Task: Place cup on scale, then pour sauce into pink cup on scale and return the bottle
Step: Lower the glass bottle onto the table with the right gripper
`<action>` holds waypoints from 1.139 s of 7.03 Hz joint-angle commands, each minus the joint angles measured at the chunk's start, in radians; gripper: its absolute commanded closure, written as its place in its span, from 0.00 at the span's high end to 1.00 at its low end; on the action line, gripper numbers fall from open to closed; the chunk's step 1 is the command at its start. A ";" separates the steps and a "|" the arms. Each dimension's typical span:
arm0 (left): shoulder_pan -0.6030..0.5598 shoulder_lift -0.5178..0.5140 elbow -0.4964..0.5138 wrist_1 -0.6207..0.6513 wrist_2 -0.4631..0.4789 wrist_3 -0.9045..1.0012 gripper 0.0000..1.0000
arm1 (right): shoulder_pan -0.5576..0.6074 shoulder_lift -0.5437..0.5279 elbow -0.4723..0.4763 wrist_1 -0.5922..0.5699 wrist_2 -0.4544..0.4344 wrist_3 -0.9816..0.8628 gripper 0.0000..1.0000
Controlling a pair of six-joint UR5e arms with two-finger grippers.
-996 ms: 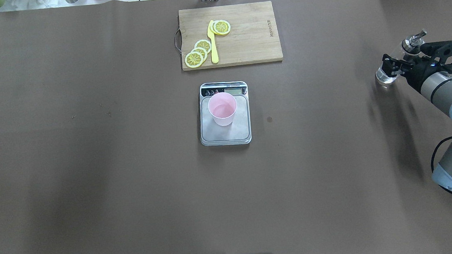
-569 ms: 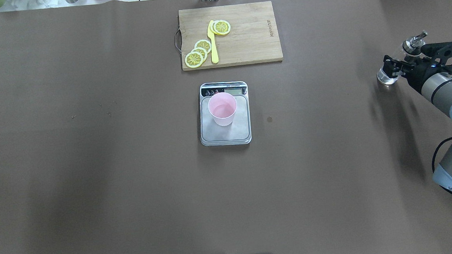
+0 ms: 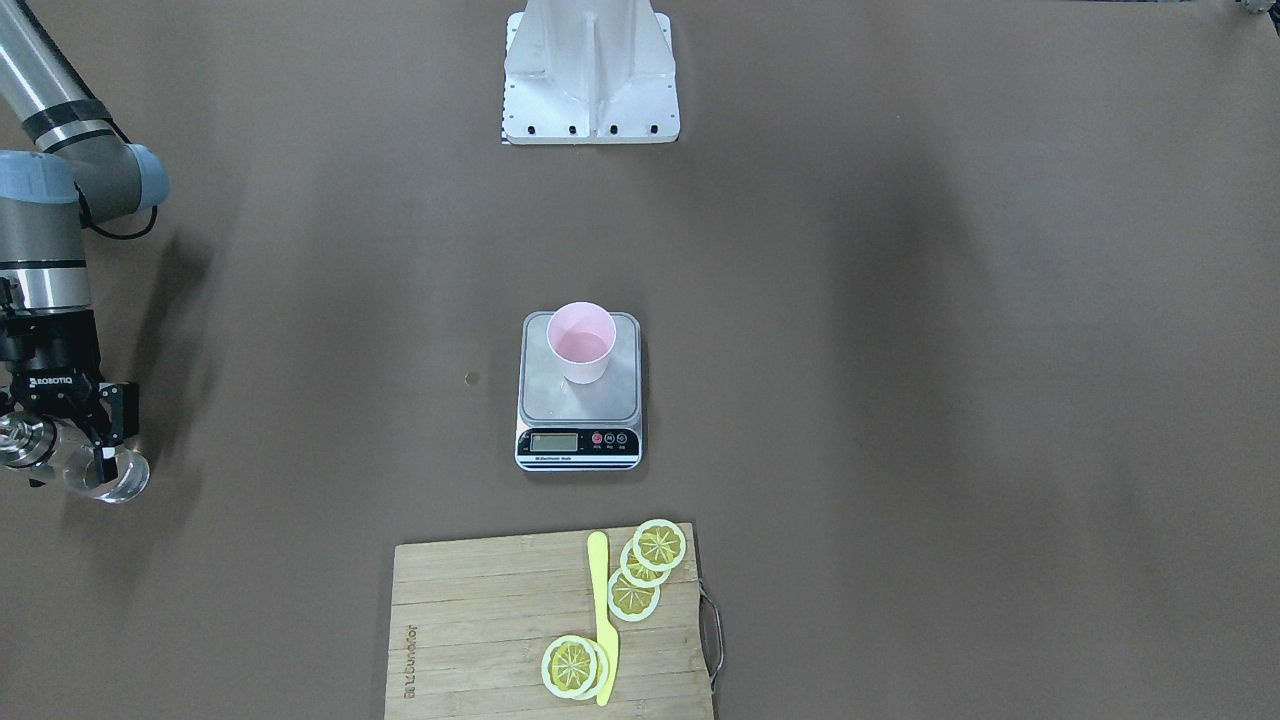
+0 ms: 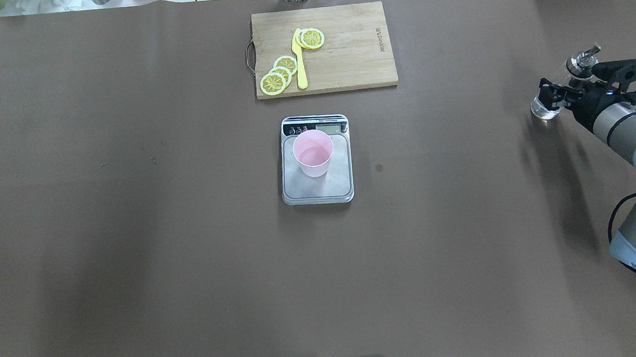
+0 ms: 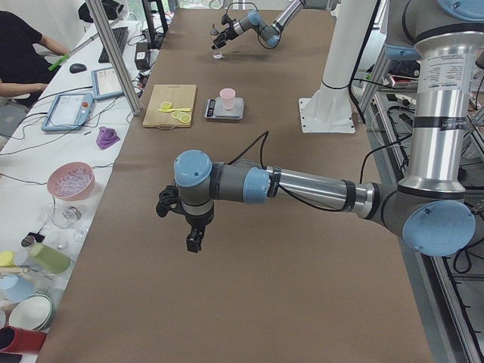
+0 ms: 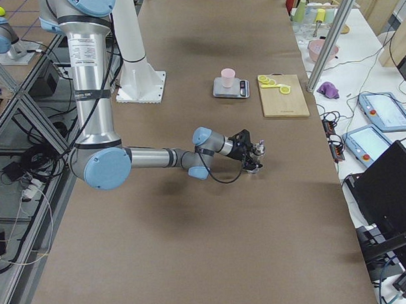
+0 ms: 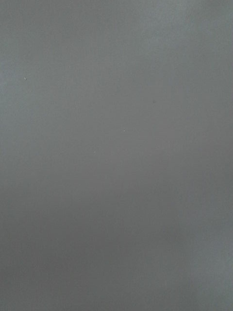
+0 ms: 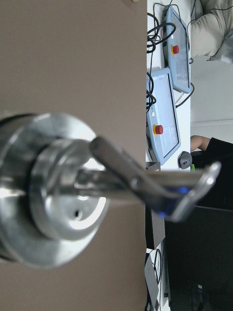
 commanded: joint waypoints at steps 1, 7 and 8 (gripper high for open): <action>0.001 -0.001 -0.001 0.000 0.000 -0.001 0.98 | 0.000 0.000 0.002 0.000 -0.002 0.002 0.99; 0.001 -0.001 -0.001 0.000 0.002 -0.005 0.98 | -0.003 -0.052 0.013 0.069 0.016 0.016 1.00; 0.001 -0.001 -0.001 0.000 0.002 -0.004 0.98 | -0.005 -0.078 0.054 0.075 0.033 0.017 1.00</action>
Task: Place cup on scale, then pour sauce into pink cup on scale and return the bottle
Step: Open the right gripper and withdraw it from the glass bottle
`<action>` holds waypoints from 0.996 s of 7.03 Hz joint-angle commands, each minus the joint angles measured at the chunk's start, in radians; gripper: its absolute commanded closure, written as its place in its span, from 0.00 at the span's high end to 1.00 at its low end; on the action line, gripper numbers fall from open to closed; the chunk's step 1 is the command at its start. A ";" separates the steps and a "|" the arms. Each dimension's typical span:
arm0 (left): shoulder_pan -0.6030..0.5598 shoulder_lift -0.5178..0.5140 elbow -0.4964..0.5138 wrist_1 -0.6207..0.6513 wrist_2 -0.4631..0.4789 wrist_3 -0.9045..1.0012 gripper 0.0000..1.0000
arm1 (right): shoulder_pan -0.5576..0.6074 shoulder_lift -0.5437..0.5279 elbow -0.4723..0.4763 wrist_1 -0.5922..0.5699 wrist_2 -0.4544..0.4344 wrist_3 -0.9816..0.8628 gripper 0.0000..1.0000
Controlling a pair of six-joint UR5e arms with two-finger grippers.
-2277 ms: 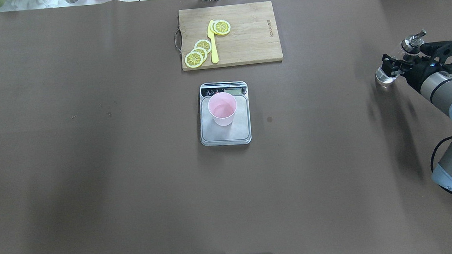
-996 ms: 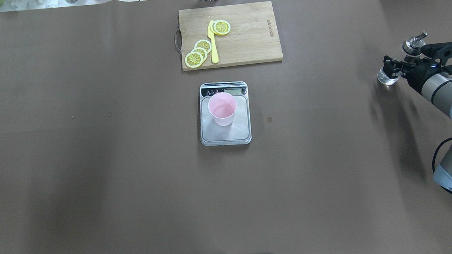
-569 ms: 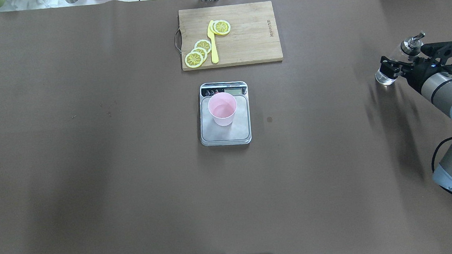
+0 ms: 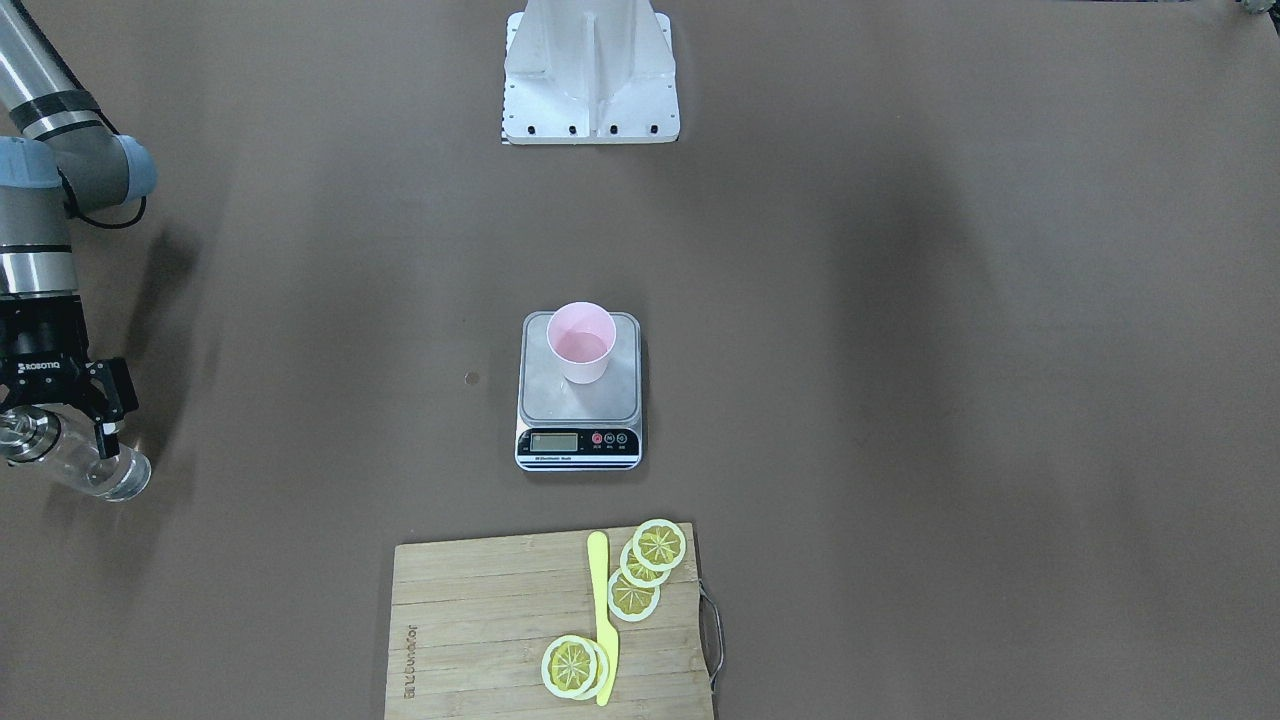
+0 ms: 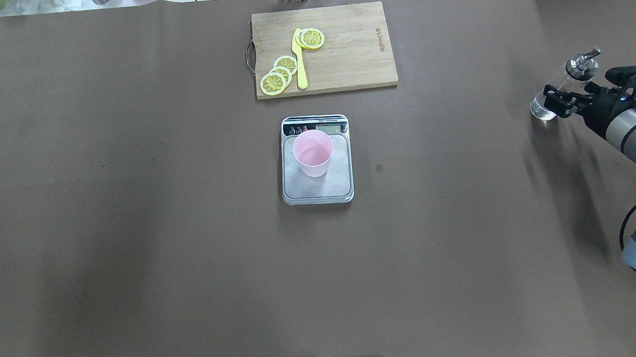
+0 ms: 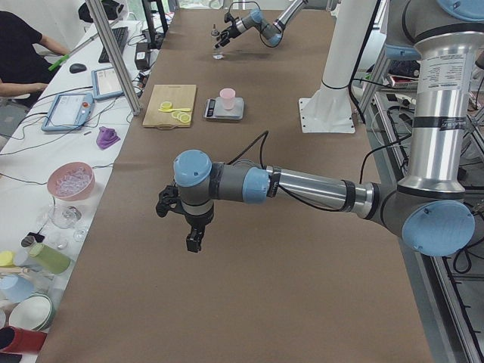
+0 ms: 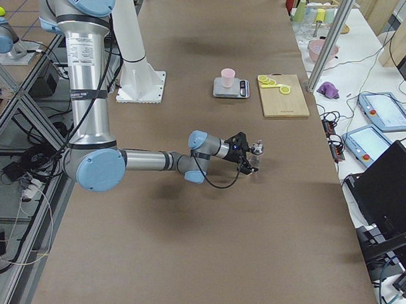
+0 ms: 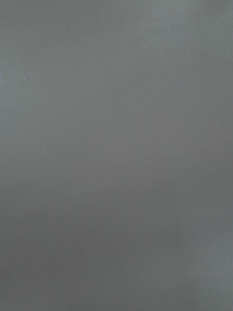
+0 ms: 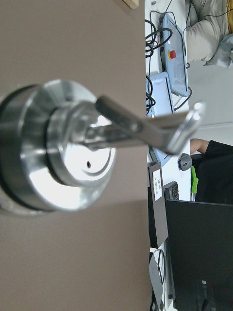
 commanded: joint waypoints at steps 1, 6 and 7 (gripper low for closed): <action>0.000 0.000 -0.001 0.000 0.000 0.002 0.98 | -0.006 -0.074 0.104 -0.001 0.023 0.027 1.00; 0.000 0.014 -0.004 0.000 0.002 0.004 0.98 | -0.023 -0.307 0.430 -0.079 0.101 0.038 1.00; 0.000 0.015 -0.002 0.000 0.000 0.005 0.98 | -0.014 -0.327 0.490 -0.112 0.147 0.037 1.00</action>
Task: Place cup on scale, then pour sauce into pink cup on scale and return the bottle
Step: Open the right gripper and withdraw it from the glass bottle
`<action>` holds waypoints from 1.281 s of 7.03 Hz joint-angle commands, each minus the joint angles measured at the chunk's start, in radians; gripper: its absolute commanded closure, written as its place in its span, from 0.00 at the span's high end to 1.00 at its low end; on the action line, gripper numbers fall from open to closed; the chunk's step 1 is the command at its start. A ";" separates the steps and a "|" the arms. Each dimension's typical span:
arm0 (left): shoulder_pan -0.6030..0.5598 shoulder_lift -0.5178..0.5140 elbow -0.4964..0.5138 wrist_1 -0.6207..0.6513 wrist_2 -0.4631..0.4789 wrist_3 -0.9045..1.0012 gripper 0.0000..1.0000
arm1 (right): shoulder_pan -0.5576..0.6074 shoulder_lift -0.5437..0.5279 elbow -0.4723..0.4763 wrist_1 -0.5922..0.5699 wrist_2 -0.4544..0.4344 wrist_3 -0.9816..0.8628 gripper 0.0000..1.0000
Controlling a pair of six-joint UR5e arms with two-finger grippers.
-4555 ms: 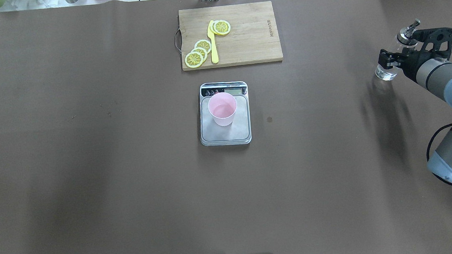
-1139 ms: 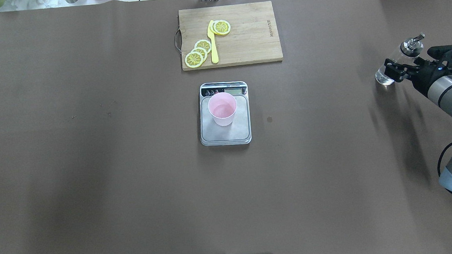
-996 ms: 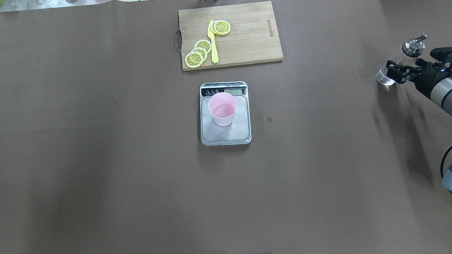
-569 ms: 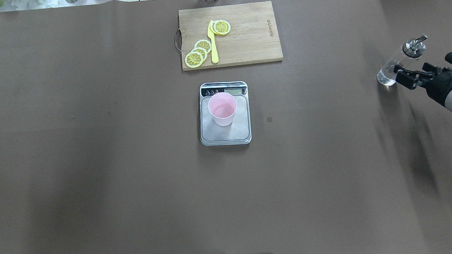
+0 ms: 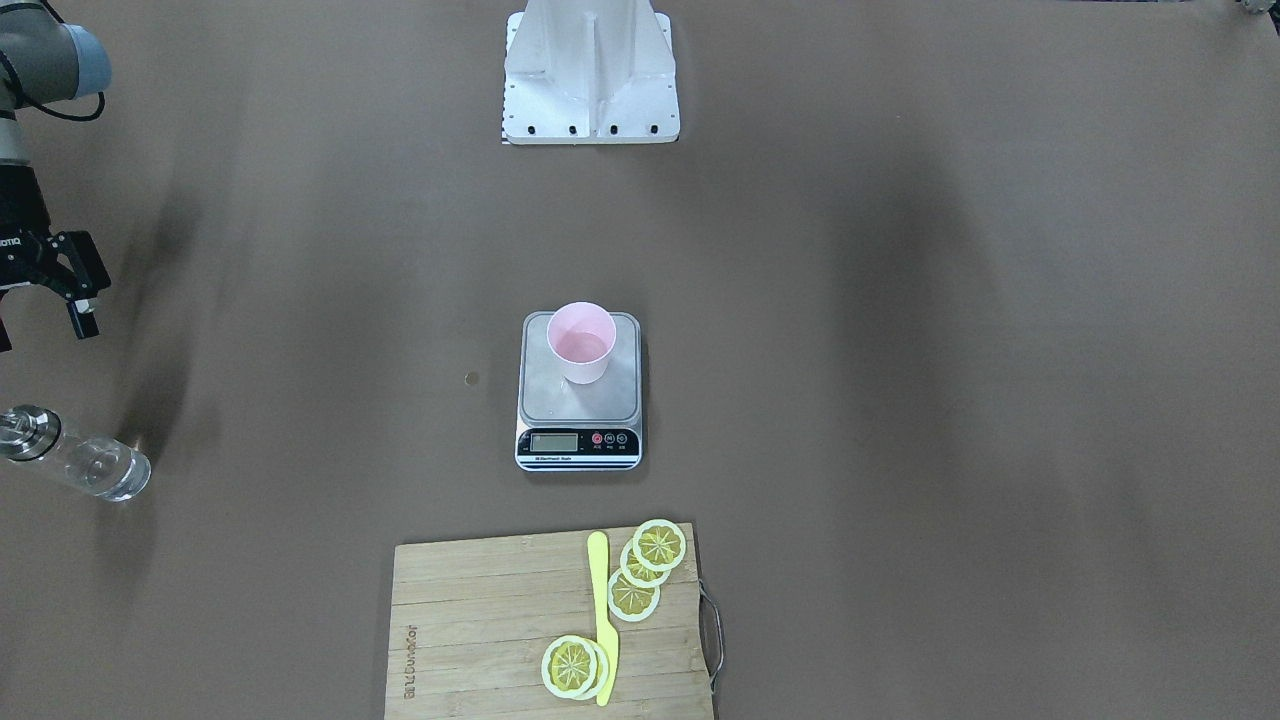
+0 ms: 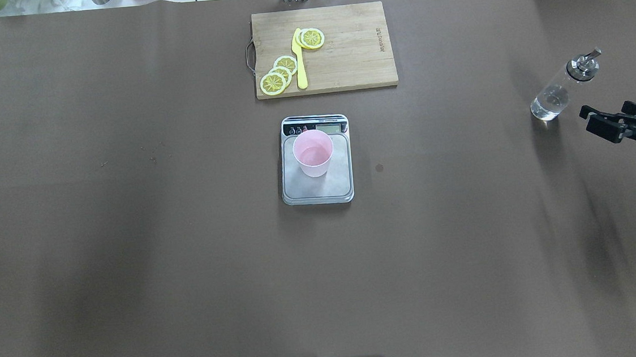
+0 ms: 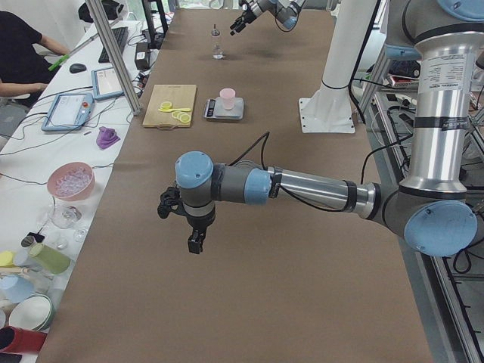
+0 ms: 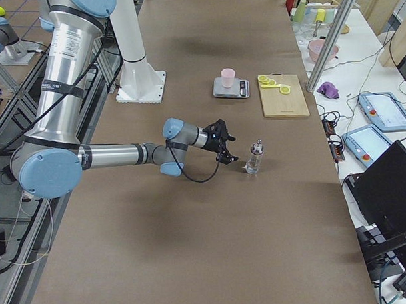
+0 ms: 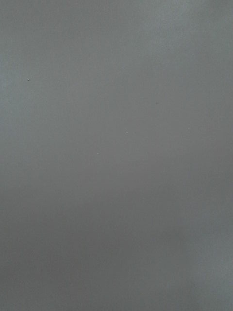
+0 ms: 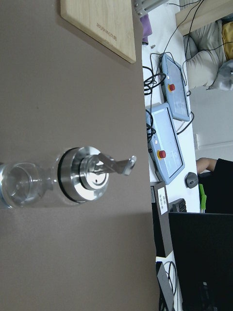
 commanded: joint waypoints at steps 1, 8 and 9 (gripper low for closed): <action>0.000 0.003 0.000 0.000 -0.001 0.002 0.98 | 0.076 -0.034 0.165 -0.141 0.137 -0.004 1.00; 0.000 0.026 -0.006 -0.031 -0.001 -0.001 0.98 | 0.644 0.315 0.154 -0.875 0.878 -0.475 1.00; 0.000 0.025 -0.009 -0.031 -0.001 -0.001 0.98 | 0.708 0.347 0.071 -0.936 0.982 -0.550 1.00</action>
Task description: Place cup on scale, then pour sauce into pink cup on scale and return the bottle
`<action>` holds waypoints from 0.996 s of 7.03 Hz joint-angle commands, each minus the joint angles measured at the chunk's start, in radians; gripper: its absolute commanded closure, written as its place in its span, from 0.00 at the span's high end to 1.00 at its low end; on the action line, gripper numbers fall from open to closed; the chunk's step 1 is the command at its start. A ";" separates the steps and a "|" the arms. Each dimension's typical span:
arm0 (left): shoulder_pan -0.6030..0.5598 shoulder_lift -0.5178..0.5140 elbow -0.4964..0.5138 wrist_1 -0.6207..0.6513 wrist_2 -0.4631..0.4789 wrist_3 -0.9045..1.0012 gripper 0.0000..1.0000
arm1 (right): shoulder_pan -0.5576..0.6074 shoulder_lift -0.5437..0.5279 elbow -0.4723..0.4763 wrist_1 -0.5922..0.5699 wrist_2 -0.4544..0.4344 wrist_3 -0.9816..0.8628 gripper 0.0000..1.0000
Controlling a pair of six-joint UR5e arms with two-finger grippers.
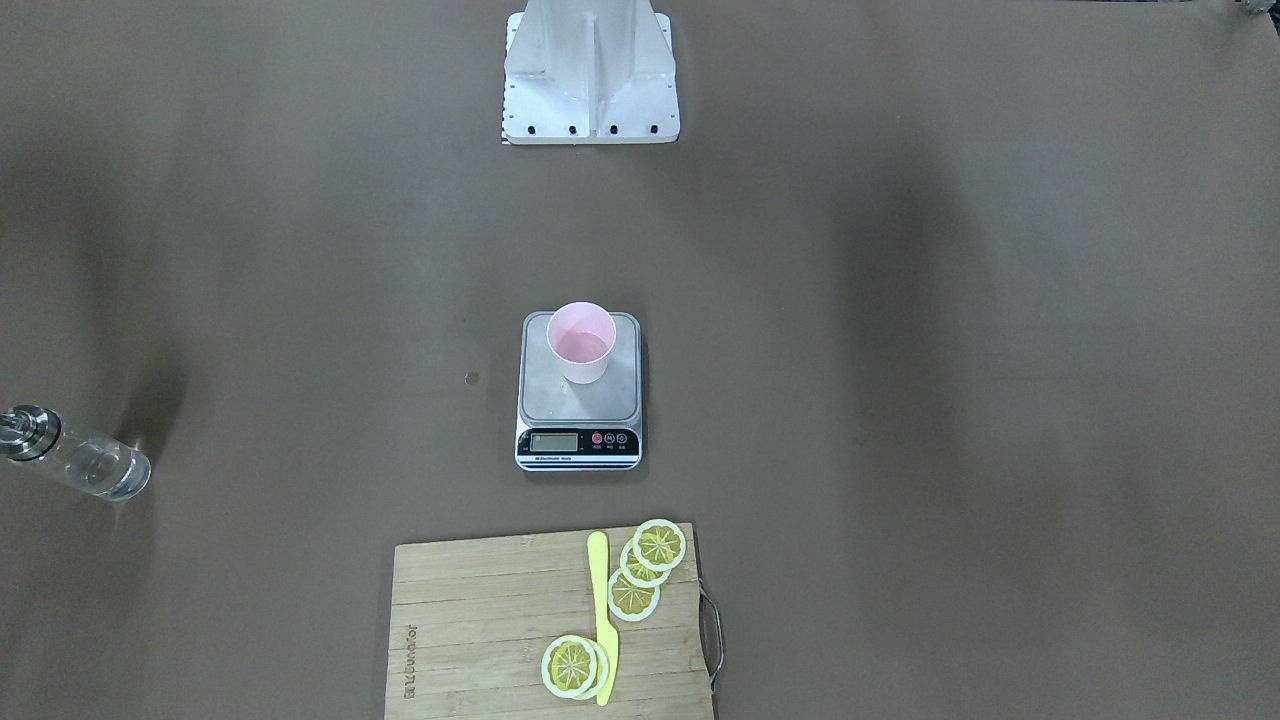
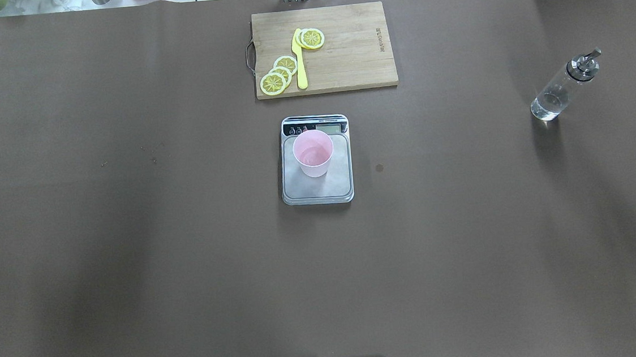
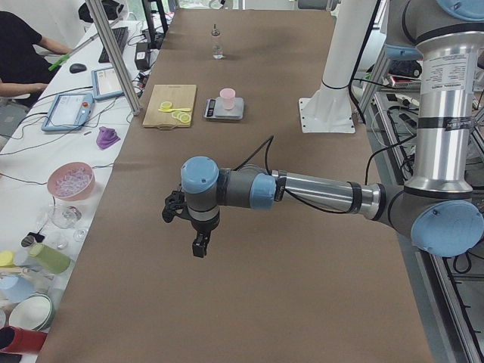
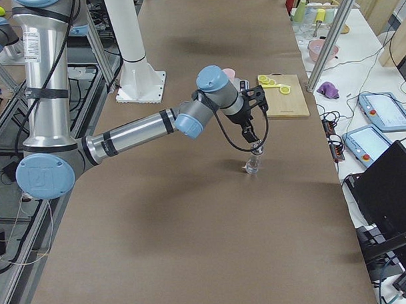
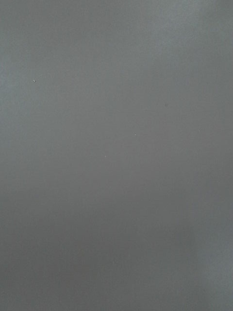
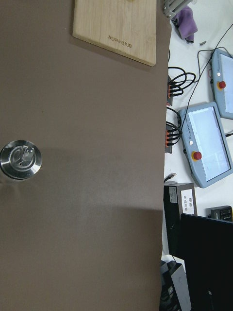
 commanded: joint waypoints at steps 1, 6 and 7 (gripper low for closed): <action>0.000 -0.002 -0.002 0.001 -0.001 0.000 0.98 | 0.132 0.073 -0.194 -0.132 0.212 -0.163 1.00; 0.000 0.003 -0.003 0.001 0.003 0.002 0.98 | 0.127 0.075 -0.419 -0.336 0.087 -0.509 1.00; 0.000 0.003 -0.002 0.001 0.003 0.003 0.98 | 0.130 0.104 -0.389 -0.463 0.084 -0.509 1.00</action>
